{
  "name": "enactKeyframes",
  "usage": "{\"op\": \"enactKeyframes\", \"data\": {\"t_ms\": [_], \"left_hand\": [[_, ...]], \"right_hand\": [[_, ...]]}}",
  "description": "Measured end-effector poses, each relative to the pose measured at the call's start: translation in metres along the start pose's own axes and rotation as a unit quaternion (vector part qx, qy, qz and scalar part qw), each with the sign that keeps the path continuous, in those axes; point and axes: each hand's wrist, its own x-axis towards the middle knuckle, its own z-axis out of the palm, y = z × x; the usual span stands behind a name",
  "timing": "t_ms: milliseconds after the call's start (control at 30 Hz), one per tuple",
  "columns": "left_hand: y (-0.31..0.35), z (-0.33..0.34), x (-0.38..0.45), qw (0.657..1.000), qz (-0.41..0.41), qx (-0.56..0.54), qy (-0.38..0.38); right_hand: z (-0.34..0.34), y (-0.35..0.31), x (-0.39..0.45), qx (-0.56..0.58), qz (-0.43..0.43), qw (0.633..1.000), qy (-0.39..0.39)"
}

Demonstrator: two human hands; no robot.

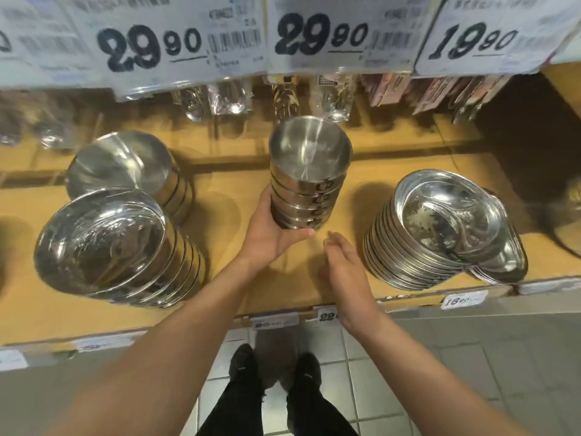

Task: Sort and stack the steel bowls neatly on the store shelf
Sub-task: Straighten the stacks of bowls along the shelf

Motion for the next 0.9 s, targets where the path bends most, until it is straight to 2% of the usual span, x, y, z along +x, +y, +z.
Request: {"op": "enactKeyframes", "data": {"t_ms": [267,467,633,733,900], "left_hand": [[-0.002,-0.027,-0.042,0.999,-0.038,0.008,0.010],[0.002,-0.037,-0.064,0.998,-0.054,-0.010,-0.020],[0.019,-0.042,-0.083,0.995,-0.087,-0.025,-0.048],[0.031,-0.046,-0.098,0.989,-0.115,-0.089,-0.034],[0.052,-0.044,-0.116,0.950,-0.187,-0.248,0.032]], "right_hand": [[0.004,-0.007,0.015,0.043,0.012,0.998,-0.041],[0.008,-0.018,0.019,0.045,0.001,0.995,-0.086],[0.007,-0.020,0.011,0.032,0.013,0.988,-0.152],[0.005,-0.022,0.005,0.026,0.019,0.983,-0.181],[0.004,-0.028,-0.004,0.040,0.024,0.984,-0.173]]}}
